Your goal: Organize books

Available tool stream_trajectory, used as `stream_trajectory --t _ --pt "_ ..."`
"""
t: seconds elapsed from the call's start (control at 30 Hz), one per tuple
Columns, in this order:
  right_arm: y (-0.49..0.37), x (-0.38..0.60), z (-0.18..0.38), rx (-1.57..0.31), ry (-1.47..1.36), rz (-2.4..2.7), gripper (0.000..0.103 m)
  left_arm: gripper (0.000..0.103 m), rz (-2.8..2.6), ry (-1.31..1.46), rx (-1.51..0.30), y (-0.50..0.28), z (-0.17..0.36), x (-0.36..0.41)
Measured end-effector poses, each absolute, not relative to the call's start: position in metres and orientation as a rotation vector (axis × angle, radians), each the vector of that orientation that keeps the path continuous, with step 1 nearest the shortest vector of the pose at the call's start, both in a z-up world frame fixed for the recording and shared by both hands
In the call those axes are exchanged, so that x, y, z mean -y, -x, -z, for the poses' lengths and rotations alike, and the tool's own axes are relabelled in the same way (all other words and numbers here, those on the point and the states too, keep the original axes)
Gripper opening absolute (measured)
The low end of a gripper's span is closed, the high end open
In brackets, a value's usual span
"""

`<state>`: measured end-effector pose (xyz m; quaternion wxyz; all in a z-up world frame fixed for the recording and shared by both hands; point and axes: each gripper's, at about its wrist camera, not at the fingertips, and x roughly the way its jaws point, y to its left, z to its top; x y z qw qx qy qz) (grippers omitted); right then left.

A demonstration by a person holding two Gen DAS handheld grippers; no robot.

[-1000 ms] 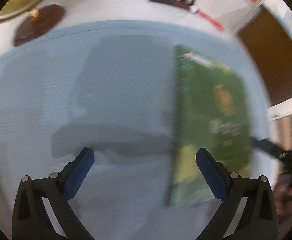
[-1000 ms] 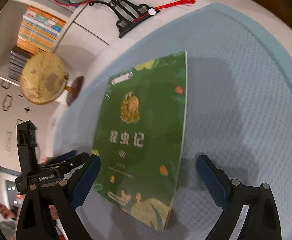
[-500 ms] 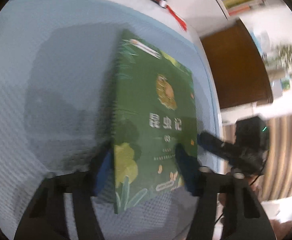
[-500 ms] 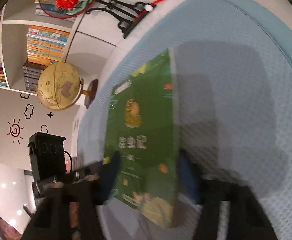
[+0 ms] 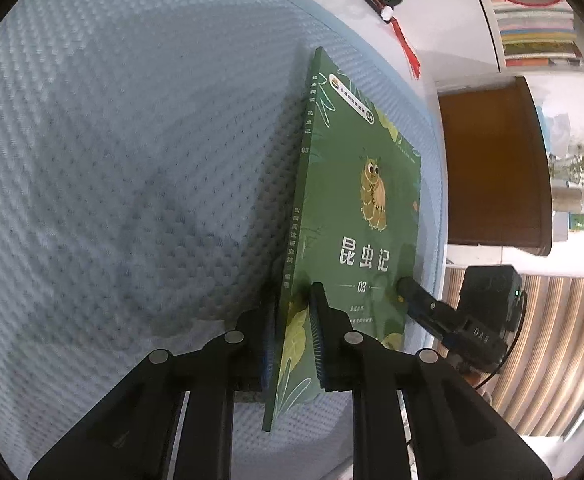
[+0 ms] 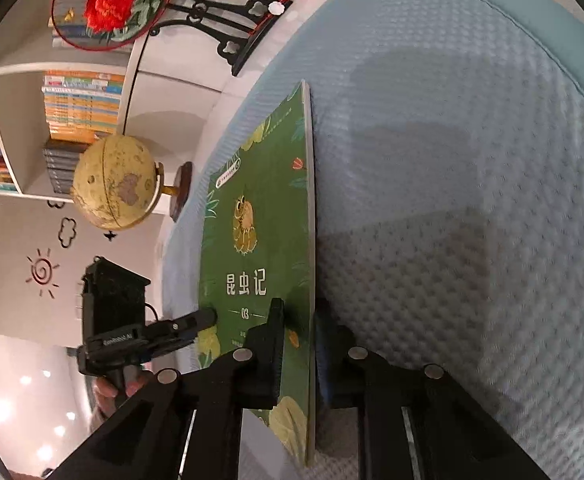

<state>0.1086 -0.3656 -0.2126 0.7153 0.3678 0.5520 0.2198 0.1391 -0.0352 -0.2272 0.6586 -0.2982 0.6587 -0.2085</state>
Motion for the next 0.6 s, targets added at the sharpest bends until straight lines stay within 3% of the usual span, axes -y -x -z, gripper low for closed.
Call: stream_trajectory --t 0.23,0.6 --pt "-0.105 0.348 0.188 -1.204 -0.663 -0.461 0.012 0.015 0.445 0.475 -1.433 -0.133 0.203 0.055" --pt "-0.087 0.339 0.141 -1.158 -0.591 -0.520 0.011 0.015 0.496 0.393 -1.427 -0.116 0.163 0.048"
